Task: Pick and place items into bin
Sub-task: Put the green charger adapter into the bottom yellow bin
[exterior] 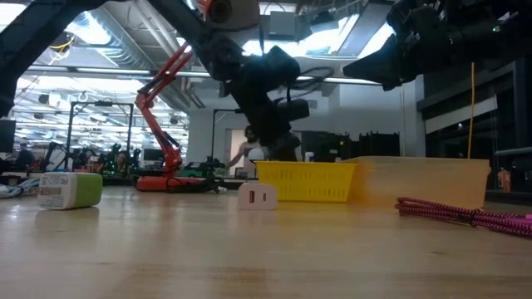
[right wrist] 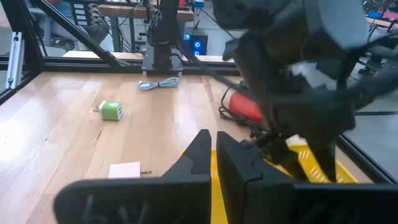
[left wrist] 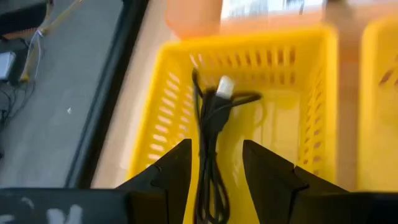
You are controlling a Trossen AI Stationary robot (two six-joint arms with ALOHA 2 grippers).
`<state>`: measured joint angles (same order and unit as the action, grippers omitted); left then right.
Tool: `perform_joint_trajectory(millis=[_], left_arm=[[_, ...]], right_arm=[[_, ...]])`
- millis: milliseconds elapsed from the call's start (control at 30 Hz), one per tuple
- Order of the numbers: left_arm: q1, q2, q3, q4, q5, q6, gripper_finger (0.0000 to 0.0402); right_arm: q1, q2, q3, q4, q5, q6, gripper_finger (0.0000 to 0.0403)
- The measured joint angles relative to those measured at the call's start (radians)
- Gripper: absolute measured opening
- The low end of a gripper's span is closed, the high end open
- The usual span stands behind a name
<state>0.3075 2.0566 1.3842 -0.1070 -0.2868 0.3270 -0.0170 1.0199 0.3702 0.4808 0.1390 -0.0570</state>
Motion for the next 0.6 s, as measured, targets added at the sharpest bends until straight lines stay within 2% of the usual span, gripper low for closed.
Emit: perform_joint_trajectory(millis=[200,500,600], left_arm=[[-0.038,-0.092,0.001,-0.02,-0.008,0.017,0.0133],[-0.154,-0.283,0.001,-0.13,0.09,-0.017,0.0106],[-0.187,-0.337,-0.044,-0.122,0.147,-0.034,0.0088]], right_arm=[[0.0,0.0,0.0,-0.006,0.0,0.0,0.001],[0.0,0.0,0.0,-0.011,0.0,0.002,0.001],[0.0,0.0,0.0,-0.023,0.0,0.01,0.001]])
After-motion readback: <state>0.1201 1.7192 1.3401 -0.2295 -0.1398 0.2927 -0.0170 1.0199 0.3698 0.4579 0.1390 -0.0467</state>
